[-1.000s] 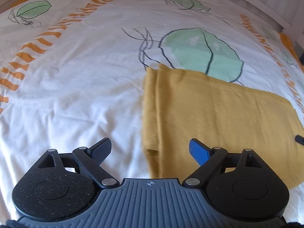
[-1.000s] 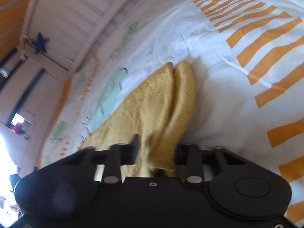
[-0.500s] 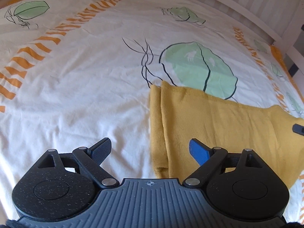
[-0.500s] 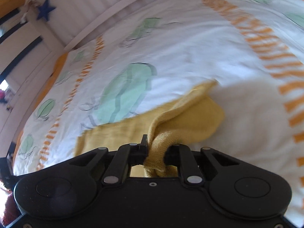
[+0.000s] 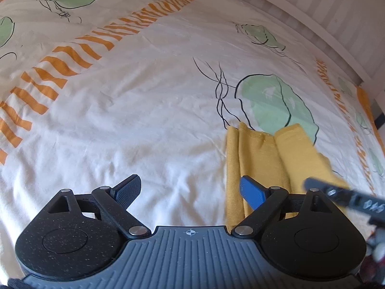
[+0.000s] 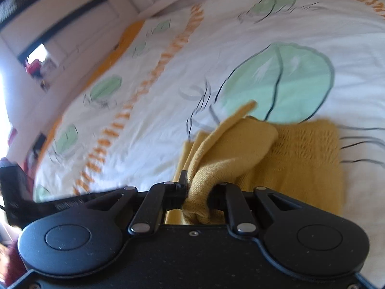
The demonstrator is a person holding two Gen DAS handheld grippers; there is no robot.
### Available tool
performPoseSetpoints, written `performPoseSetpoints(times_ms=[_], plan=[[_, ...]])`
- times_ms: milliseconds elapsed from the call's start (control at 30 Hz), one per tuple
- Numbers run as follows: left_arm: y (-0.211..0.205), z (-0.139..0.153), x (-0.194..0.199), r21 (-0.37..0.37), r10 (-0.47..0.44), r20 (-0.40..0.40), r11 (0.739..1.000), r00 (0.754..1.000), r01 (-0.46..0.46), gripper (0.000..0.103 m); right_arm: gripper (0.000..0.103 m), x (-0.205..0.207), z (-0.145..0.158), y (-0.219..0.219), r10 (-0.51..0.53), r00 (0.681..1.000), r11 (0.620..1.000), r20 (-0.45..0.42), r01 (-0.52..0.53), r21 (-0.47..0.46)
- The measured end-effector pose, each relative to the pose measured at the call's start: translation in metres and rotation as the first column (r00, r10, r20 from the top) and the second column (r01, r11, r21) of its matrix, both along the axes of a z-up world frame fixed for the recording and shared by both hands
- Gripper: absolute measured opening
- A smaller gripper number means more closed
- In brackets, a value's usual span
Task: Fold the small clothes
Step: 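Grasp the sweater edge with the right gripper and lift it, then fold the held edge over the sweater and open the right gripper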
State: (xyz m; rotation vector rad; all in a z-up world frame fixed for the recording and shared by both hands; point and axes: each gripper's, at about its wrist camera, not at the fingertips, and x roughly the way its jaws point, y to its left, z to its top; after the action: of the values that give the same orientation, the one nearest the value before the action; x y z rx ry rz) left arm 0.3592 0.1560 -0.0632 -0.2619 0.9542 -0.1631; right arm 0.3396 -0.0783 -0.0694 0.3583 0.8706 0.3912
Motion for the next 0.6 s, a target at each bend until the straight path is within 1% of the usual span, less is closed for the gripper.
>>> performPoseSetpoints(times_ms=[100, 133, 200, 233, 267, 333, 433, 500, 533, 600], plan=[[0.001, 0.001, 0.001, -0.005, 0.006, 0.001, 1.000, 1.000, -0.006, 0.089, 0.022, -0.001, -0.015, 0.018, -0.011, 1.000, 0.999, -0.002, 0.011, -0.045], [0.001, 0.001, 0.001, -0.005, 0.007, 0.001, 1.000, 1.000, -0.007, 0.089, 0.027, -0.001, -0.019, 0.022, -0.008, 1.000, 0.999, -0.006, 0.007, -0.044], [0.002, 0.001, 0.001, -0.006, 0.007, 0.001, 1.000, 1.000, -0.007, 0.089, 0.033, -0.002, -0.025, 0.025, -0.001, 1.000, 1.000, -0.008, 0.001, -0.024], [0.002, 0.001, 0.000, -0.007, 0.007, 0.001, 1.000, 1.000, -0.007, 0.089, 0.039, -0.003, -0.026, 0.026, 0.009, 1.000, 1.000, -0.002, -0.009, -0.005], [0.003, 0.001, 0.000, -0.009, 0.009, 0.001, 1.000, 1.000, -0.009, 0.089, 0.040, -0.004, -0.025, 0.026, 0.026, 1.000, 0.999, 0.005, -0.026, 0.023], [0.004, 0.001, 0.000, -0.012, 0.015, 0.001, 1.000, 1.000, -0.015, 0.089, 0.040, -0.008, -0.019, 0.023, 0.061, 0.998, 0.995, 0.028, -0.063, 0.074], [0.006, 0.001, 0.000, -0.011, 0.025, 0.001, 1.000, 1.000, -0.025, 0.089, 0.041, -0.016, -0.003, 0.021, 0.094, 0.992, 0.988, 0.088, -0.104, 0.117], [0.006, 0.000, 0.001, -0.011, 0.027, -0.001, 1.000, 1.000, -0.027, 0.089, 0.046, -0.022, 0.008, 0.014, 0.086, 0.988, 0.985, 0.126, -0.103, 0.139], [0.006, 0.000, 0.001, -0.011, 0.025, -0.002, 1.000, 1.000, -0.025, 0.089, 0.051, -0.024, 0.012, 0.010, 0.073, 0.987, 0.985, 0.141, -0.094, 0.146], [0.004, 0.000, 0.001, -0.009, 0.018, -0.001, 1.000, 1.000, -0.018, 0.089, 0.052, -0.026, 0.018, -0.002, 0.038, 0.987, 0.987, 0.157, -0.061, 0.148]])
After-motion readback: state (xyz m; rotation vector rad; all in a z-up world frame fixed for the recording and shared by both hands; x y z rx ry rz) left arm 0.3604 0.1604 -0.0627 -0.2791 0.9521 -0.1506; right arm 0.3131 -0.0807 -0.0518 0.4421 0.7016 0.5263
